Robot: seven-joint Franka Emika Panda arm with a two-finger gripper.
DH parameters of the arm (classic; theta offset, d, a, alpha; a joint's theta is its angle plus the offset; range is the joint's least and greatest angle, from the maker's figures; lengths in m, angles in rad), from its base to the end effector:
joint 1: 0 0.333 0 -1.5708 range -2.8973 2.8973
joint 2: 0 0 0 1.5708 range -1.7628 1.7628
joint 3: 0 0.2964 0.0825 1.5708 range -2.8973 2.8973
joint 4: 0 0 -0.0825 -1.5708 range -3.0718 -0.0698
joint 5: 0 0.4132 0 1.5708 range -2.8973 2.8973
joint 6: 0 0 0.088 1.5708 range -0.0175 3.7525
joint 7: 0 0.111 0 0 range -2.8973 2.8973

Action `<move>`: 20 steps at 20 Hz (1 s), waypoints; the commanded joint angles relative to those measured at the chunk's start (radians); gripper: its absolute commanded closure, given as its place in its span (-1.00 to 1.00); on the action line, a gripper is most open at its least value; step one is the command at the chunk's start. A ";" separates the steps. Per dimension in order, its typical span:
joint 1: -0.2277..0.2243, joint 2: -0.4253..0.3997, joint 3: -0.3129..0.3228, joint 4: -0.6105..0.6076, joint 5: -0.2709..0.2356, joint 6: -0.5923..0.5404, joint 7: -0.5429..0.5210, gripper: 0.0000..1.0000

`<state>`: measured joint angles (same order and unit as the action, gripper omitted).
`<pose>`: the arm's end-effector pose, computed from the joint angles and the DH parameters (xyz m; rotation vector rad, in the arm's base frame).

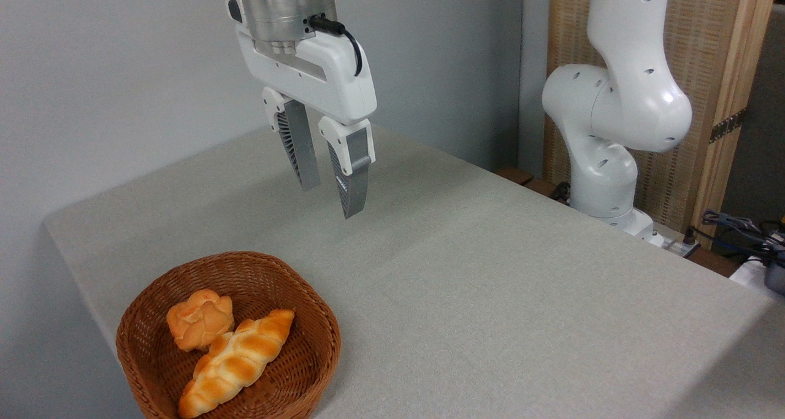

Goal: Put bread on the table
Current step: 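Move the open gripper down toward the wicker basket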

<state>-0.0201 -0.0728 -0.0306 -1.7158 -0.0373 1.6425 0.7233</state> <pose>0.5658 -0.0331 0.5761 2.8801 -1.1692 0.0172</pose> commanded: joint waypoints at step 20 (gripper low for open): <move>-0.001 -0.120 -0.071 -0.426 -0.012 0.801 0.001 -1.00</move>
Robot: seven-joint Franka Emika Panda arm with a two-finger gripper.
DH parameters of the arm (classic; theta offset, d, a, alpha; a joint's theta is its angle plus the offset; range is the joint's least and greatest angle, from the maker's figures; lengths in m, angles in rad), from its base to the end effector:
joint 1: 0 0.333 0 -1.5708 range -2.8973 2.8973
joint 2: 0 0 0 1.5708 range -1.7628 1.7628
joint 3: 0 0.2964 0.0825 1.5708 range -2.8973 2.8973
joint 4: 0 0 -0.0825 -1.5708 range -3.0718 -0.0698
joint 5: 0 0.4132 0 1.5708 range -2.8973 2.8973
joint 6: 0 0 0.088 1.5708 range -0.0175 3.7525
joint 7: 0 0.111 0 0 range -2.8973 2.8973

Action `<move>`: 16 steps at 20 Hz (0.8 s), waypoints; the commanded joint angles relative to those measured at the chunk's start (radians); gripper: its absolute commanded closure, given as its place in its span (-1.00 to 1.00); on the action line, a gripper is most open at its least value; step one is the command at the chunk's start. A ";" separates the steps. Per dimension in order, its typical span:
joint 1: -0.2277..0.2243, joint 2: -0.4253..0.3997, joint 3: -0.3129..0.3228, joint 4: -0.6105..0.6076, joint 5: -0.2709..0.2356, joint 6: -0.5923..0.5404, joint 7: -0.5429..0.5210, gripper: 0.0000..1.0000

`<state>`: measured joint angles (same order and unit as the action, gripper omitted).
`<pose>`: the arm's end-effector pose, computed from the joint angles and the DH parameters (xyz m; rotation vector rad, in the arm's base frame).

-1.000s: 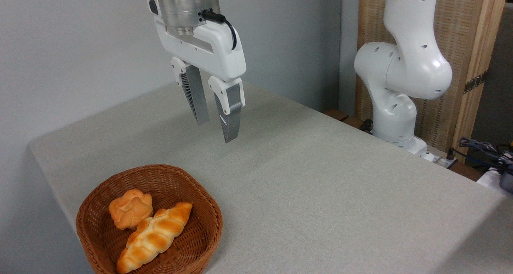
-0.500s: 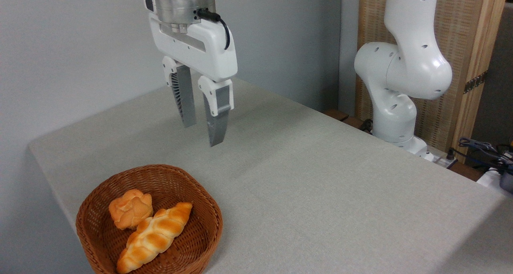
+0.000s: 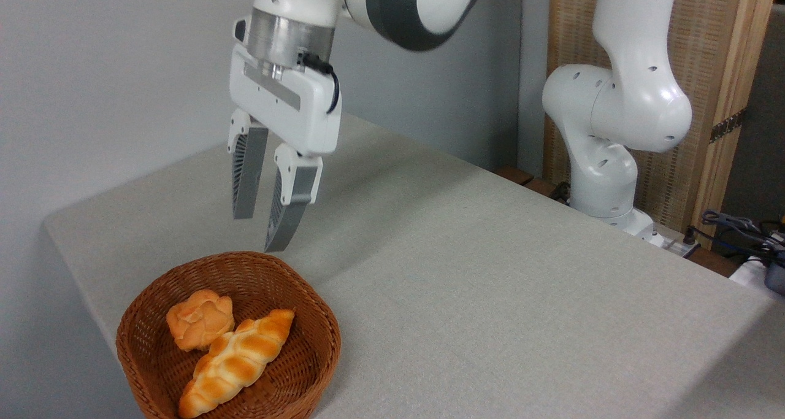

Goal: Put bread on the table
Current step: 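Move the open gripper down toward the wicker basket, then lower the gripper fingers around the round orange bun in the basket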

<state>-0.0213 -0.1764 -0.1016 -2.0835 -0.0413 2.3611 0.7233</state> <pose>0.5697 -0.0734 0.5191 -2.7043 1.1852 -0.6581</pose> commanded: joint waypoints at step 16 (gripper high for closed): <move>0.004 0.066 0.003 -0.110 0.090 0.185 0.173 -1.00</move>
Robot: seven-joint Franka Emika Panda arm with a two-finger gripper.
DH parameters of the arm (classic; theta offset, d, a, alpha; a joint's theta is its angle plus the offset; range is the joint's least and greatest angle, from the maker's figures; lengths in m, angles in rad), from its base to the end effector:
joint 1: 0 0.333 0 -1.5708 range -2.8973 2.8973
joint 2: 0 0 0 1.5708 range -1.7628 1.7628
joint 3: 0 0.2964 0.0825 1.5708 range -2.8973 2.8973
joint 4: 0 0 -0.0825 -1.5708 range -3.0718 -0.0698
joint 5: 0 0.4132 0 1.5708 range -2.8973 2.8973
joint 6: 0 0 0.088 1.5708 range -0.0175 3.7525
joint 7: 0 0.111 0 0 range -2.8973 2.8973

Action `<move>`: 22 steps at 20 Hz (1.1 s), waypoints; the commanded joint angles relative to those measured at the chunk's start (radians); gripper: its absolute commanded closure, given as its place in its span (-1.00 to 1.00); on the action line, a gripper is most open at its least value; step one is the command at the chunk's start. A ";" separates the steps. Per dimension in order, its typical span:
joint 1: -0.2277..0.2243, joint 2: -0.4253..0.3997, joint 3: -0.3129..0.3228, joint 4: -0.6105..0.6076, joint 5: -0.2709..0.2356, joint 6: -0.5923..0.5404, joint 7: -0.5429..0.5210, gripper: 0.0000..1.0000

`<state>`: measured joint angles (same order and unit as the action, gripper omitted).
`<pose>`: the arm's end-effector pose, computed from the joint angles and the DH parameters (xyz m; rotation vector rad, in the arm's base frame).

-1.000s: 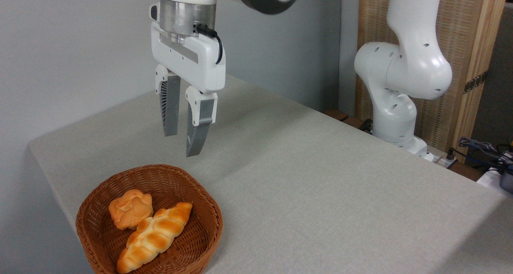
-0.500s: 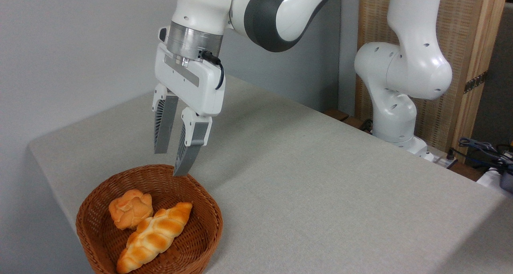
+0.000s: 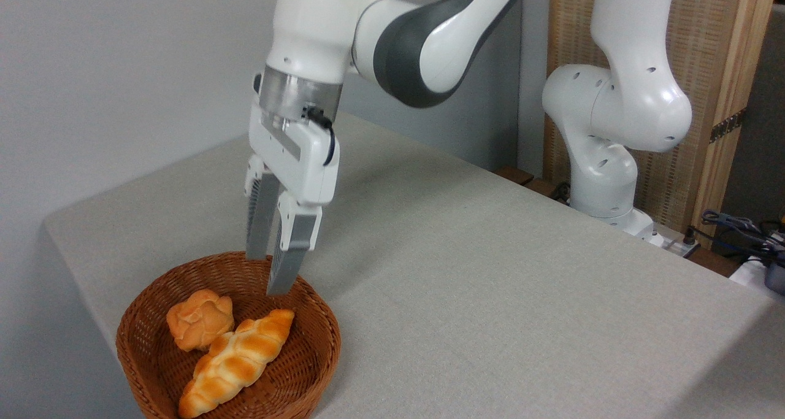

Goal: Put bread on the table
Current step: 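Lower the gripper fingers around the round orange bun in the basket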

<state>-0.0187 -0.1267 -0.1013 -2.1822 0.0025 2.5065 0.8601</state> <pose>0.5718 -0.0701 0.4560 -2.5583 1.3710 -0.6120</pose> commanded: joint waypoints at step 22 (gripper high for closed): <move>-0.007 0.232 -0.110 0.096 -0.068 0.301 -0.026 -0.99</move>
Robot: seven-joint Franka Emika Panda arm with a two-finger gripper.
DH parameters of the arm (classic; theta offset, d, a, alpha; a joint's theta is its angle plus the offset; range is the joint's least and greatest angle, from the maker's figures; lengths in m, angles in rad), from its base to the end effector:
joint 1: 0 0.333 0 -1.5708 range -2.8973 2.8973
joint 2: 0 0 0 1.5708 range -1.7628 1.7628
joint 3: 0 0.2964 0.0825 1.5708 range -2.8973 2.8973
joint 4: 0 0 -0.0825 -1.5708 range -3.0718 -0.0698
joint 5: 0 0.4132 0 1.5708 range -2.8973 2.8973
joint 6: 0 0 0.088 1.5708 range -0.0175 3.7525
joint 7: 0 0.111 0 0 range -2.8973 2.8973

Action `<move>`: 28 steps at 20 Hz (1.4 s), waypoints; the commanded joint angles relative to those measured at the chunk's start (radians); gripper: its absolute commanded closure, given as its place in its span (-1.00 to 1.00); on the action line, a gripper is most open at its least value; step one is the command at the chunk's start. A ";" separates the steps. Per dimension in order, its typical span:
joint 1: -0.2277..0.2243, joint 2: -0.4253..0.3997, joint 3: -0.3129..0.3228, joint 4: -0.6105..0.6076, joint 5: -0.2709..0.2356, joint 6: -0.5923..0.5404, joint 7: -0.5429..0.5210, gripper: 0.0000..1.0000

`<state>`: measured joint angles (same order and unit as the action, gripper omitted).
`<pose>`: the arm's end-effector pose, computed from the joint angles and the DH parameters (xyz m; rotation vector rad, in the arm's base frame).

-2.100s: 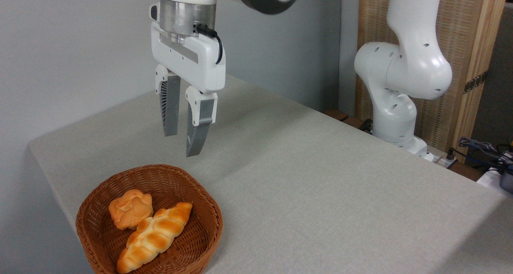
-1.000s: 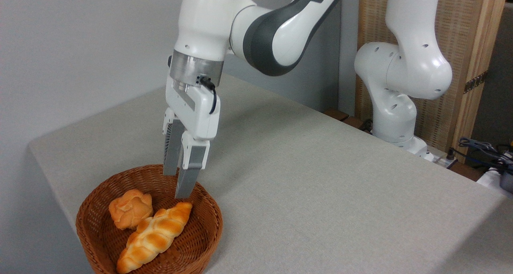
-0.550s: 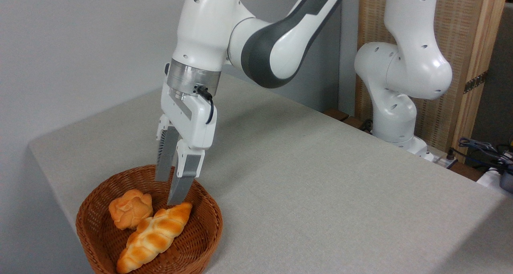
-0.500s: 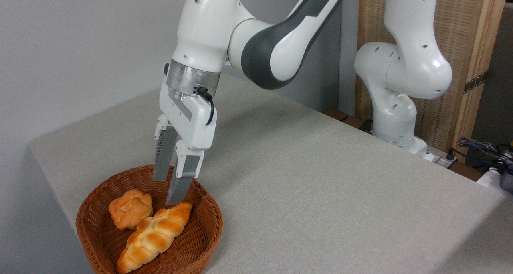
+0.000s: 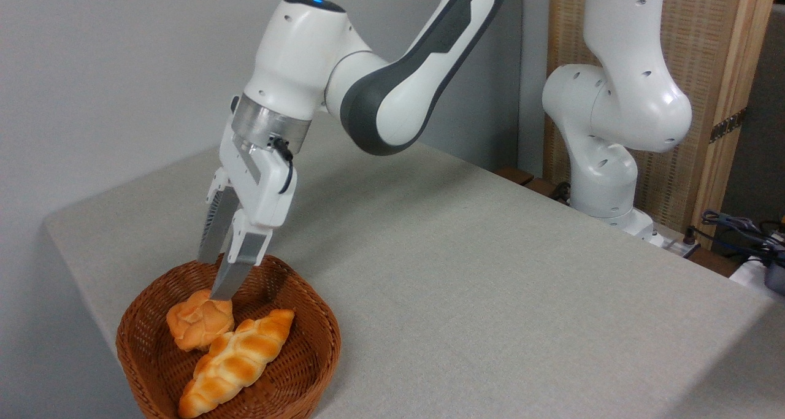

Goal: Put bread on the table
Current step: 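Lower the gripper fingers around the round orange bun in the basket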

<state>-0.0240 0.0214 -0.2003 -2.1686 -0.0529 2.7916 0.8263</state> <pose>0.5939 -0.1327 0.4134 -2.5170 1.3835 -0.8673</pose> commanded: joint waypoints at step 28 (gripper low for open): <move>0.010 0.169 -0.001 0.092 0.329 0.022 0.010 -0.38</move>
<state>-0.0152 0.1771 -0.2085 -2.0912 0.2557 2.7952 0.8327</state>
